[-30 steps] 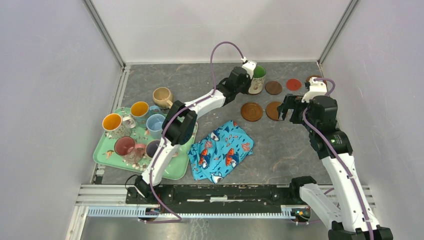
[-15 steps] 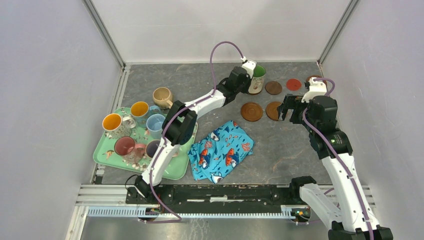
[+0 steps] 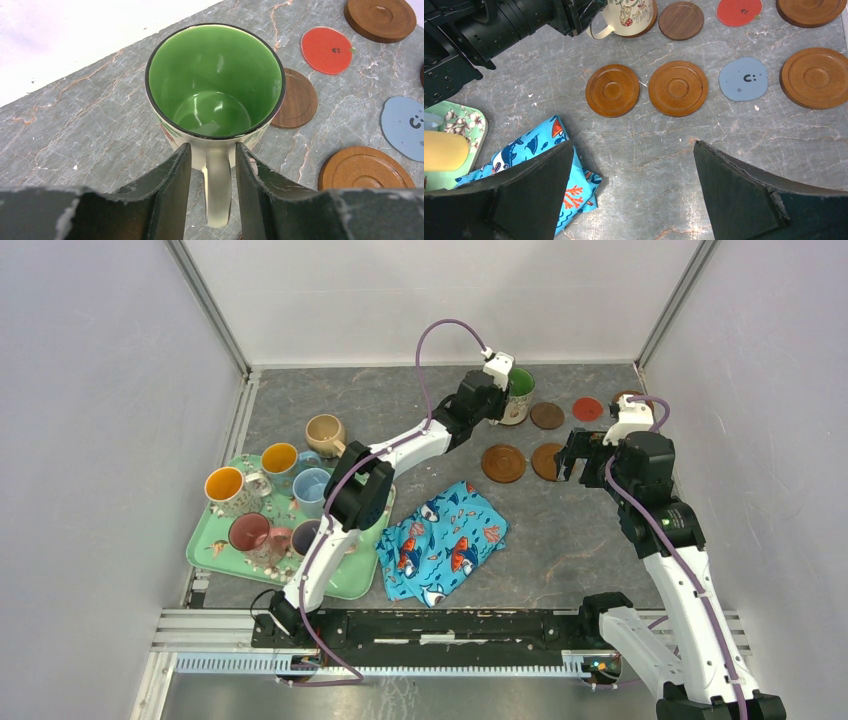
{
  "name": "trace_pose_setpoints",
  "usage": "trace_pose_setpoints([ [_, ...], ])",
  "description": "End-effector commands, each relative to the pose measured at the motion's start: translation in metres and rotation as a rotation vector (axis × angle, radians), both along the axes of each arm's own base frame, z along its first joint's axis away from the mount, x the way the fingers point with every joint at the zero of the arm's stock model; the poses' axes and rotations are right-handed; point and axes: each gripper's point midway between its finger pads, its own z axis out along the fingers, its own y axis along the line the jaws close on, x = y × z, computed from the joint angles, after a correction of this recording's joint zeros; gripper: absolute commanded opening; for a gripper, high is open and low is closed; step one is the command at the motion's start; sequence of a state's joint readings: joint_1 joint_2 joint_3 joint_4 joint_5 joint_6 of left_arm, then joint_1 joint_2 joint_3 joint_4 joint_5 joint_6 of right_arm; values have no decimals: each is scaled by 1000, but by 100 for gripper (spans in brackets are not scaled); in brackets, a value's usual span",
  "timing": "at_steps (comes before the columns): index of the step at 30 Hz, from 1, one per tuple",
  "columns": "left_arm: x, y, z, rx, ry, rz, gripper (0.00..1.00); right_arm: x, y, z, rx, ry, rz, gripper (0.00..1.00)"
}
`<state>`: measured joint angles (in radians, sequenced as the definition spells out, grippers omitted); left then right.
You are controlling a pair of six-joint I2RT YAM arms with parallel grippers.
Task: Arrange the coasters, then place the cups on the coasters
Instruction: Place the cup on the coaster.
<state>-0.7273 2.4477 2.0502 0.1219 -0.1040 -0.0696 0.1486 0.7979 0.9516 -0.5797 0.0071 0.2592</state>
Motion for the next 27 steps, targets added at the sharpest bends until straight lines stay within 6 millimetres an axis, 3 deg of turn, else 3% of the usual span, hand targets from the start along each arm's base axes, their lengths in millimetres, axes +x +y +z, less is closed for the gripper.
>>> trace_pose_setpoints([
  [1, 6, -3, 47, -33, -134, -5, 46, 2, 1, 6, -10, -30, 11, 98],
  [5, 4, 0, 50, -34, -138, 4, 53, 2, 1, 6, -9, -28, 10, 98],
  [11, -1, 8, 59, -42, -149, 14, 73, 2, 2, 5, -5, -29, 13, 98],
  [18, -7, 18, 73, -47, -160, 33, 84, 4, 2, 4, -5, -31, 14, 98],
  [27, -31, 50, 103, -95, -130, 110, 99, 11, 3, -7, -2, -14, 11, 98],
])
